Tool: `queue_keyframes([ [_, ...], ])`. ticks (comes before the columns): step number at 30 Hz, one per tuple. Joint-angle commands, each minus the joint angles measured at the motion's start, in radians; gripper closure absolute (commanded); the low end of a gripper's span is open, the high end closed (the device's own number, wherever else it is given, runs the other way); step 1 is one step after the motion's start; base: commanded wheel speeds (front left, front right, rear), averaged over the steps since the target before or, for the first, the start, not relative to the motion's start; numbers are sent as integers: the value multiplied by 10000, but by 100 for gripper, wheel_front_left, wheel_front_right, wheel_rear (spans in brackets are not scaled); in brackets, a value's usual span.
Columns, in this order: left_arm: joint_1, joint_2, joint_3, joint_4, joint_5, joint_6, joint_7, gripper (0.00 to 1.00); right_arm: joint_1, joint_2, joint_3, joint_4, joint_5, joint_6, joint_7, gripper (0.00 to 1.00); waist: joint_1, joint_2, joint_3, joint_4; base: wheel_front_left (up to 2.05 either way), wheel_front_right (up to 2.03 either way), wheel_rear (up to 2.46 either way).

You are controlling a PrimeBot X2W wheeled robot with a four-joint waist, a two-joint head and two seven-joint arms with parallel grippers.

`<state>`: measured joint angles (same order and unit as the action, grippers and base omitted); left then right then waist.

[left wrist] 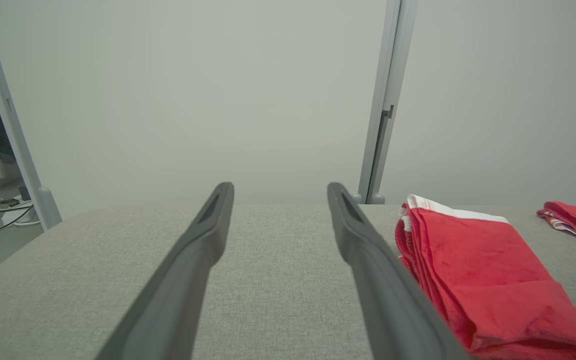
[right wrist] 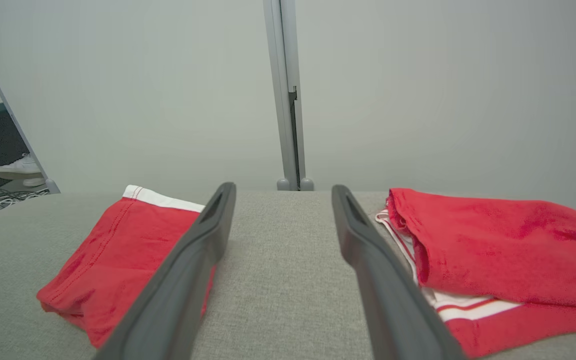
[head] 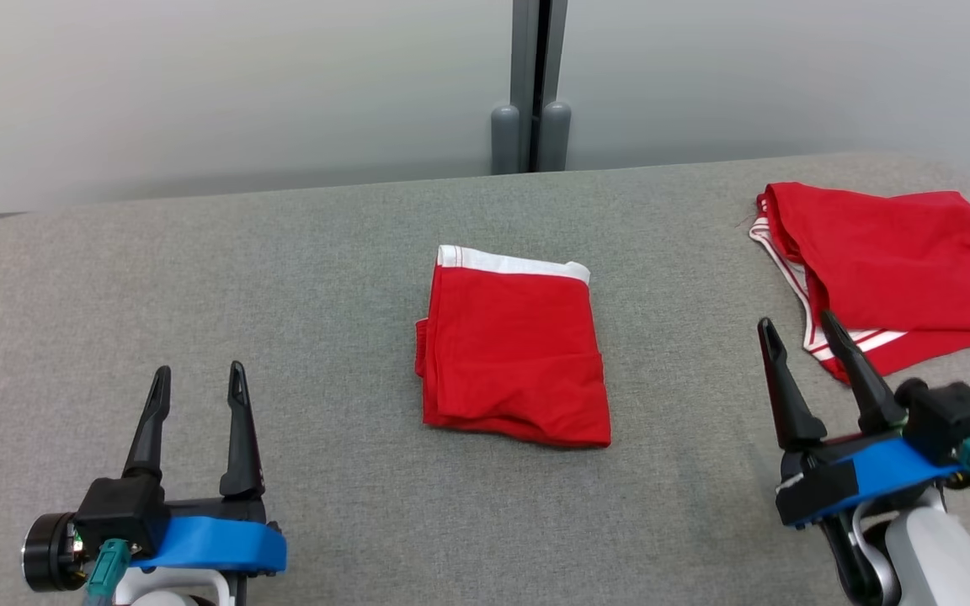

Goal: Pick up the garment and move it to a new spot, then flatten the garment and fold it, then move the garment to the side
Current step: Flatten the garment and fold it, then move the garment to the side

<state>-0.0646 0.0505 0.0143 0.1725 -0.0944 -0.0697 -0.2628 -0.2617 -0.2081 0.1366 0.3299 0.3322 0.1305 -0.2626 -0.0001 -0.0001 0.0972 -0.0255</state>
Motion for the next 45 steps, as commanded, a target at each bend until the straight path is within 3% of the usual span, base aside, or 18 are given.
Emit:
queue_keyframes([
  [1, 91, 0, 94, 61, 128, 18, -23, 0, 380, 145, -176, -192, -205, 5, -24, 0, 1, 1, -92, -78, 0, 0, 0],
  [9, 427, 11, 357, 213, 346, -22, -23, 0, 1380, 591, -962, -805, -788, 5, -24, 0, 1, 1, -451, -33, 0, 0, 0],
  [19, 740, 57, 511, 259, 418, -42, -23, 0, 2227, 1234, -1224, -1357, -1463, 5, -24, 0, 1, 1, -695, 239, 0, 0, 0],
  [45, 912, 6, 218, 99, 330, 267, -23, 0, 2449, 1400, -1171, -1174, -1823, 5, -24, 0, 1, 1, -678, 399, 0, 0, 0],
])
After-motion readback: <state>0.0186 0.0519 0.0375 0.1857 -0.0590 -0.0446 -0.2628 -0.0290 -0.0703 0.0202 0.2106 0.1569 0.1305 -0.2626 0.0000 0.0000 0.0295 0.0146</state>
